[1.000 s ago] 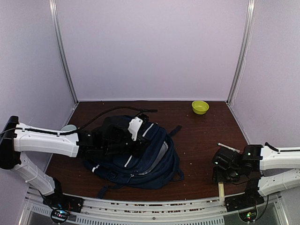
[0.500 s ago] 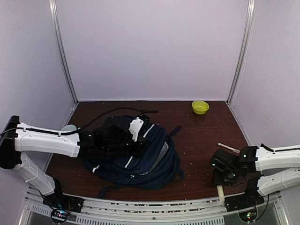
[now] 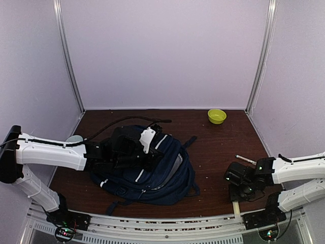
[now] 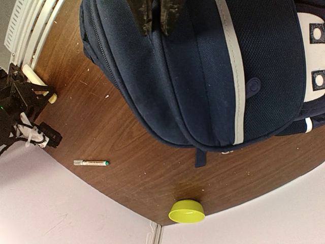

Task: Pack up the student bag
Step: Grab the pen from the corner of the board, then place the pen in the upper front pocket of the bag.

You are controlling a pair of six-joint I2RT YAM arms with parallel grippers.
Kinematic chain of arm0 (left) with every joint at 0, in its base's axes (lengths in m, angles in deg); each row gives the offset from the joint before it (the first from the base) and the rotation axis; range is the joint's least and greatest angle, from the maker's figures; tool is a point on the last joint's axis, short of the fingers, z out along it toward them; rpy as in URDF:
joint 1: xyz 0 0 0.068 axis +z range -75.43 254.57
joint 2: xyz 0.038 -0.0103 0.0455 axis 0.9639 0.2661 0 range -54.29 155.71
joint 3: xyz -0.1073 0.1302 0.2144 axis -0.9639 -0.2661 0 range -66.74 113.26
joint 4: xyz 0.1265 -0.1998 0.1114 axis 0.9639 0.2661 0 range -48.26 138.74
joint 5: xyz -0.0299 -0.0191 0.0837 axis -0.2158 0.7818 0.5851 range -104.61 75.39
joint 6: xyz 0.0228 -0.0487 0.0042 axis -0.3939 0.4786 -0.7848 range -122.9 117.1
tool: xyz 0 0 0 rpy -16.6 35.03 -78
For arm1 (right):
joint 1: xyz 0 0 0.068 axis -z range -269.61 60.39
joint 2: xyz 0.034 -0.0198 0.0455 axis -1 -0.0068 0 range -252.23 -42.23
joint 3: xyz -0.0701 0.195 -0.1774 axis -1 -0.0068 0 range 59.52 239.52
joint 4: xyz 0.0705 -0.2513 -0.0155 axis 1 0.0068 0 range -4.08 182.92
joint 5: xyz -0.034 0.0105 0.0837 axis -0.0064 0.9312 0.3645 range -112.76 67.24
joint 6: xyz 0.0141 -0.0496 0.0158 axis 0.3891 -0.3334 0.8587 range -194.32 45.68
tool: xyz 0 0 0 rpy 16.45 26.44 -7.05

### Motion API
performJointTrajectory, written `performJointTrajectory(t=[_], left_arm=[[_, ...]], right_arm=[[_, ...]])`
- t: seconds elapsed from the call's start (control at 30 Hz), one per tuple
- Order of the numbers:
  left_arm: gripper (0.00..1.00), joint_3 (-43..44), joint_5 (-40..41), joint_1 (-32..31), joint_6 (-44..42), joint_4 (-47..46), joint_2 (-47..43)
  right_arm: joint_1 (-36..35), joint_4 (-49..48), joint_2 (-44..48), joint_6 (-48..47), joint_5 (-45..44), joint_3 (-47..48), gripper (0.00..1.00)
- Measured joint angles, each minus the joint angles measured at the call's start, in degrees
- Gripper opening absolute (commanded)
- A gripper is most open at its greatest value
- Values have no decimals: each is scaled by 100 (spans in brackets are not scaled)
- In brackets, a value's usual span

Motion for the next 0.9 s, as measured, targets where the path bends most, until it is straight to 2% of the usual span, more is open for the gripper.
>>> performJointTrajectory(t=[0.2,0.43,0.67,0.9], left_arm=[[0,0,0,0,4,-2,0],[0,-4,7,0,15,-4,-9],[0,-94,66,0,17,-17,-162],[0,-151,166,0,17,-17,-337]], right_arm=[[-66,109,-70,-149,-192,455,15],[-92,-256,-101,-208,-219,876,0],[-155,-761,68,-151,-367,984,0],[-190,-1355,734,-136,-575,944,0]])
